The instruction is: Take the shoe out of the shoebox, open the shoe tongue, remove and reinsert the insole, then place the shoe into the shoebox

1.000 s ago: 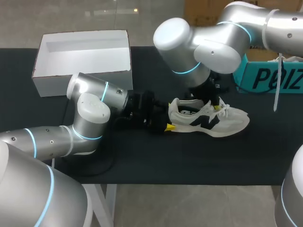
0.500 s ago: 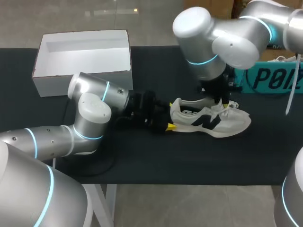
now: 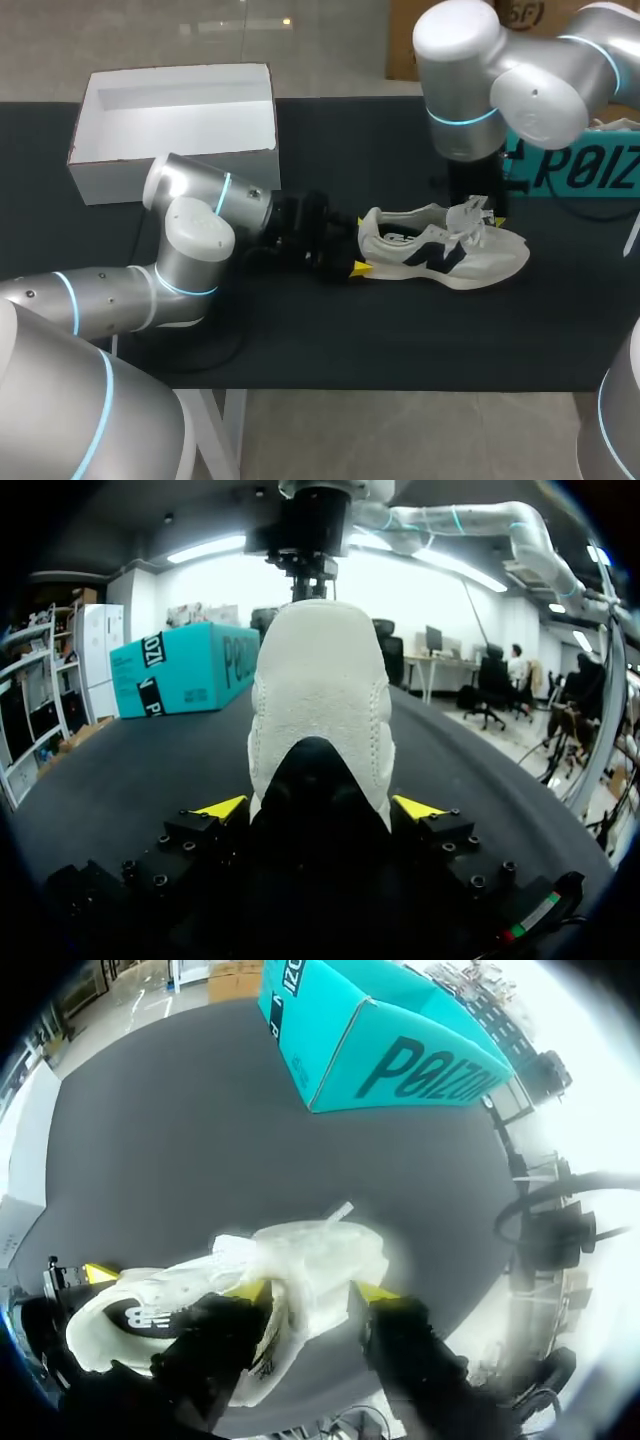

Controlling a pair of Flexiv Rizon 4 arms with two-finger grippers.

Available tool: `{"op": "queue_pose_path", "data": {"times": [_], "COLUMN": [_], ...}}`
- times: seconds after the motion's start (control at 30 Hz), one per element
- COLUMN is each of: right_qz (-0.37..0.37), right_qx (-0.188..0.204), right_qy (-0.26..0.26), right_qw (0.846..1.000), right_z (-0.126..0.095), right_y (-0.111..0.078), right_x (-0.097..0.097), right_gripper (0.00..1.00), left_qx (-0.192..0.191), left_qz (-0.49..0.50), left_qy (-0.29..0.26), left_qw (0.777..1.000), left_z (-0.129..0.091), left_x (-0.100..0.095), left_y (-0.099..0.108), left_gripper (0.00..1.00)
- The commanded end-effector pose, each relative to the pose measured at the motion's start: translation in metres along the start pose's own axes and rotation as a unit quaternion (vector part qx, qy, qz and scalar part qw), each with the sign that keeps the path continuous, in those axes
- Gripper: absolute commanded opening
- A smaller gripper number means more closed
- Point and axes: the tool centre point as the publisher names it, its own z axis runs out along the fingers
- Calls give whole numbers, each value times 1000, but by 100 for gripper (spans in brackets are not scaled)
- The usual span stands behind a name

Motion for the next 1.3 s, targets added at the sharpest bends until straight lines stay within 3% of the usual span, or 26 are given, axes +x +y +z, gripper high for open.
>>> {"op": "queue_pose_path", "data": {"times": [0.03,0.17,0.2,0.23,0.3,0.67,0.7,0.73,0.77,0.8,1.3], "right_qz": [-5,-8,-9,-10,-11,-16,-15,-13,-11,-11,15], "right_qx": [-8,-9,-9,-8,-7,7,7,10,11,12,29], "right_qy": [3,5,5,6,7,3,3,3,3,2,9], "right_qw": [1000,1000,1000,1000,1000,1000,1000,1000,1000,1000,999], "right_z": [-7,-11,-12,-14,-17,-27,-25,-24,-22,-21,-5], "right_y": [-4,-5,-6,-6,-8,-20,-20,-19,-19,-18,-2], "right_x": [0,3,4,5,6,12,12,11,10,10,-14], "right_gripper": [100,100,97,87,81,69,43,26,3,0,0], "left_qx": [-2,-2,-2,-2,-2,-2,-2,-2,-2,-2,-2], "left_qz": [0,0,0,0,0,0,0,0,0,0,0], "left_qy": [1,1,1,1,1,1,1,1,1,1,1], "left_qw": [1000,1000,1000,1000,1000,1000,1000,1000,1000,1000,1000], "left_z": [0,0,0,0,0,0,0,0,0,0,0], "left_x": [0,0,0,0,0,0,0,0,0,0,0], "left_y": [3,3,3,3,3,3,3,3,3,3,3], "left_gripper": [0,0,0,0,0,0,0,0,0,0,0]}}
